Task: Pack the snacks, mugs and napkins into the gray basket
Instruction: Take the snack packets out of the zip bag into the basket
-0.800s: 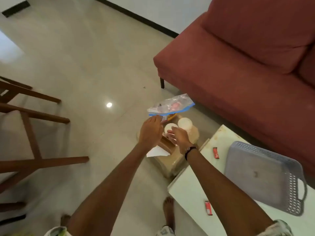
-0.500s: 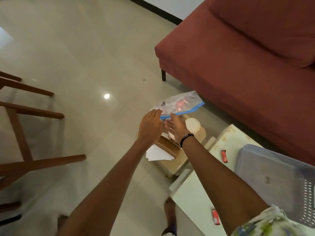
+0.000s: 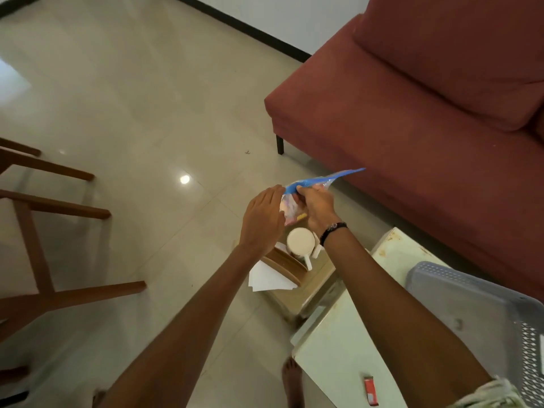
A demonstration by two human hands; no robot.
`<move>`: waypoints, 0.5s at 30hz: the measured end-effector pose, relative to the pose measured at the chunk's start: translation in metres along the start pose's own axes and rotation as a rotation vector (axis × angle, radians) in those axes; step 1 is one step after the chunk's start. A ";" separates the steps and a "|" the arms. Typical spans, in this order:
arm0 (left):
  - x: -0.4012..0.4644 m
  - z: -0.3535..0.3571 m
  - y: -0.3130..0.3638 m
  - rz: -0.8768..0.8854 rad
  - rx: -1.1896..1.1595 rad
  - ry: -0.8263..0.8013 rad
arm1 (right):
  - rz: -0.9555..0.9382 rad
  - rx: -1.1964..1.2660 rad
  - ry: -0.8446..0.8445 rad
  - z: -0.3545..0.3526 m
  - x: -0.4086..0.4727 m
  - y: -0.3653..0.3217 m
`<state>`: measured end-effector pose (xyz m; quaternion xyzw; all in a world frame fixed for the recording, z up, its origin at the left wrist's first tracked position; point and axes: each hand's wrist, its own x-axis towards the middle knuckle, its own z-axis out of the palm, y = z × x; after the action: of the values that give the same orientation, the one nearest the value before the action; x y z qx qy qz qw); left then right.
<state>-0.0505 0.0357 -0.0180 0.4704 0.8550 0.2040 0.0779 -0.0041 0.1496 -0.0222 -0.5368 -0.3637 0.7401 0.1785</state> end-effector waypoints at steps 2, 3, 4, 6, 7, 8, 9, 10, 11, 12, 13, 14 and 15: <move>0.014 -0.010 0.006 -0.016 -0.038 0.058 | -0.037 -0.031 -0.034 0.001 0.000 -0.020; 0.020 -0.016 0.011 -0.027 -0.063 0.099 | -0.071 -0.013 -0.049 0.002 -0.001 -0.028; 0.013 -0.037 0.046 0.027 -0.045 0.170 | -0.146 0.032 -0.084 -0.020 -0.028 -0.055; 0.011 -0.066 0.088 0.091 -0.026 0.282 | -0.262 0.066 -0.156 -0.042 -0.064 -0.088; 0.015 -0.072 0.093 0.088 -0.033 0.326 | -0.285 0.056 -0.162 -0.043 -0.069 -0.096; 0.015 -0.074 0.095 0.085 -0.036 0.354 | -0.308 0.049 -0.181 -0.046 -0.076 -0.097; 0.012 -0.073 0.094 0.066 -0.032 0.362 | -0.308 0.035 -0.192 -0.052 -0.080 -0.092; 0.005 -0.073 0.099 0.068 -0.040 0.356 | -0.316 0.042 -0.203 -0.063 -0.090 -0.088; -0.006 -0.075 0.114 0.082 -0.053 0.341 | -0.326 0.051 -0.207 -0.079 -0.104 -0.088; -0.019 -0.078 0.132 0.096 -0.077 0.323 | -0.342 0.066 -0.208 -0.095 -0.120 -0.089; -0.032 -0.081 0.151 0.098 -0.107 0.300 | -0.353 0.083 -0.211 -0.111 -0.137 -0.089; -0.045 -0.080 0.166 0.093 -0.139 0.271 | -0.359 0.101 -0.215 -0.128 -0.151 -0.086; -0.060 -0.079 0.181 0.085 -0.169 0.232 | -0.362 0.109 -0.215 -0.146 -0.166 -0.082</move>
<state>0.0960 0.0495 0.1261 0.4711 0.8173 0.3316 0.0092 0.1803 0.1470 0.1244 -0.3704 -0.4306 0.7674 0.2974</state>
